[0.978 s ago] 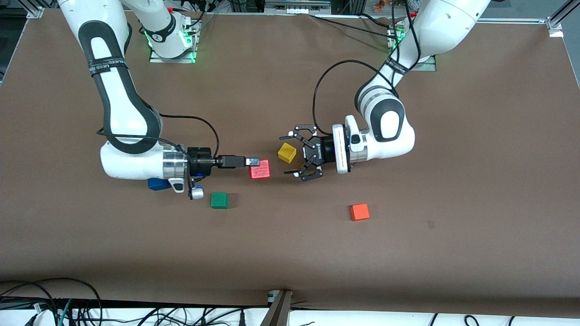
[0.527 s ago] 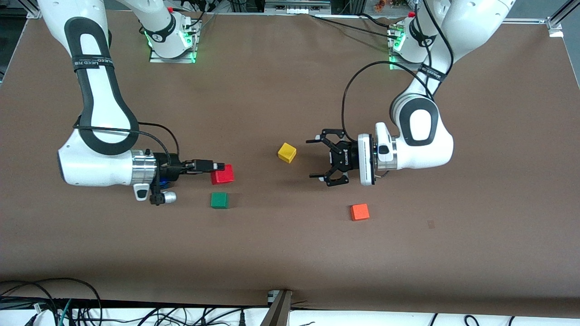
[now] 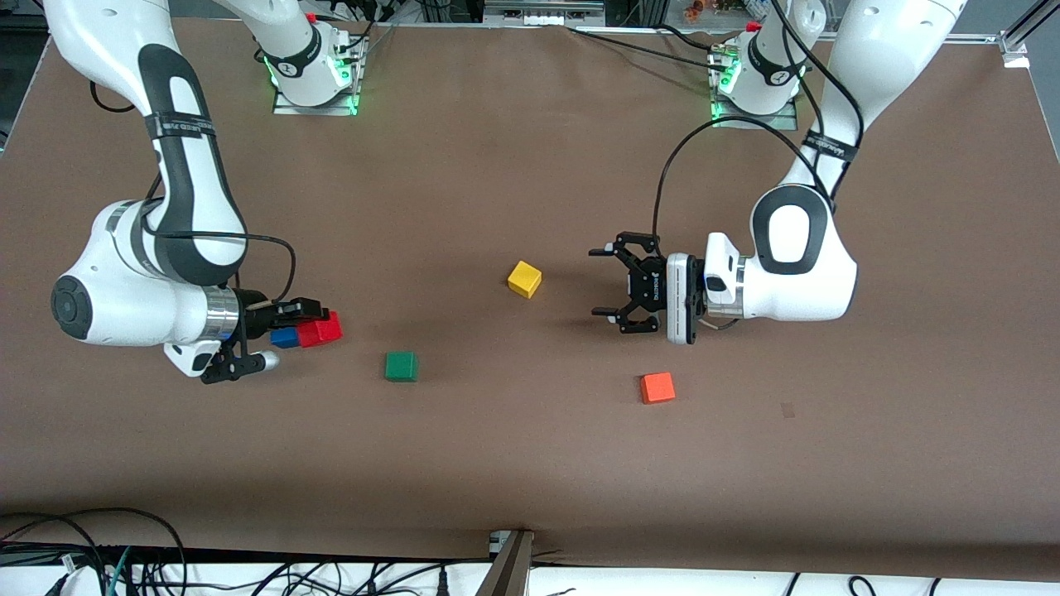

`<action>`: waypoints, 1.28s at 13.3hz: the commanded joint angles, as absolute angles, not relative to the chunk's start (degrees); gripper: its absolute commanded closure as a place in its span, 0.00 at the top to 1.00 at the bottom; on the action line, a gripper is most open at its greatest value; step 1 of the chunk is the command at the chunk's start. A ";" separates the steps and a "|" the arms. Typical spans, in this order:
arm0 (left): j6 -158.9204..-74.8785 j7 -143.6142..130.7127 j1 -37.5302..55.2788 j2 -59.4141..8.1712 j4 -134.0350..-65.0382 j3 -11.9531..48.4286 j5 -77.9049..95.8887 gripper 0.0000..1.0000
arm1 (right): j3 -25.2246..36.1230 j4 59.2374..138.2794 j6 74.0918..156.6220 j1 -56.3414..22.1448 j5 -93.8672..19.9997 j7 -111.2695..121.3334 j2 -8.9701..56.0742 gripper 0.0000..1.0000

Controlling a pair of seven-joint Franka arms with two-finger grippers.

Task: Pass red block to right arm, stack on blue
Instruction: 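Open the left gripper while the right gripper carries the cube away, then move the red cube over the blue cube while the left gripper retracts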

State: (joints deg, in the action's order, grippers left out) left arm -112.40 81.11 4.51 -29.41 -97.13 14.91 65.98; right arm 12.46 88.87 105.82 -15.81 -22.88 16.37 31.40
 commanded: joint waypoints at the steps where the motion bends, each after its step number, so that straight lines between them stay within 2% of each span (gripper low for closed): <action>1: -107.94 72.19 3.78 -28.48 -94.67 14.68 57.51 1.00 | 13.62 89.29 106.26 -16.08 -14.97 16.79 30.85 0.00; 6: -100.13 60.57 0.45 -25.85 -93.08 14.50 44.85 1.00 | 15.73 93.24 108.18 -16.08 -8.00 17.23 28.40 0.00; 12: -86.95 43.38 -2.37 -22.25 -86.50 14.59 30.00 1.00 | 16.00 107.64 122.94 -16.87 -5.19 16.35 21.45 0.00; 17: -77.19 26.66 -2.99 -19.86 -79.03 14.50 18.92 1.00 | 16.00 115.83 133.23 -18.71 -5.10 14.42 18.20 0.00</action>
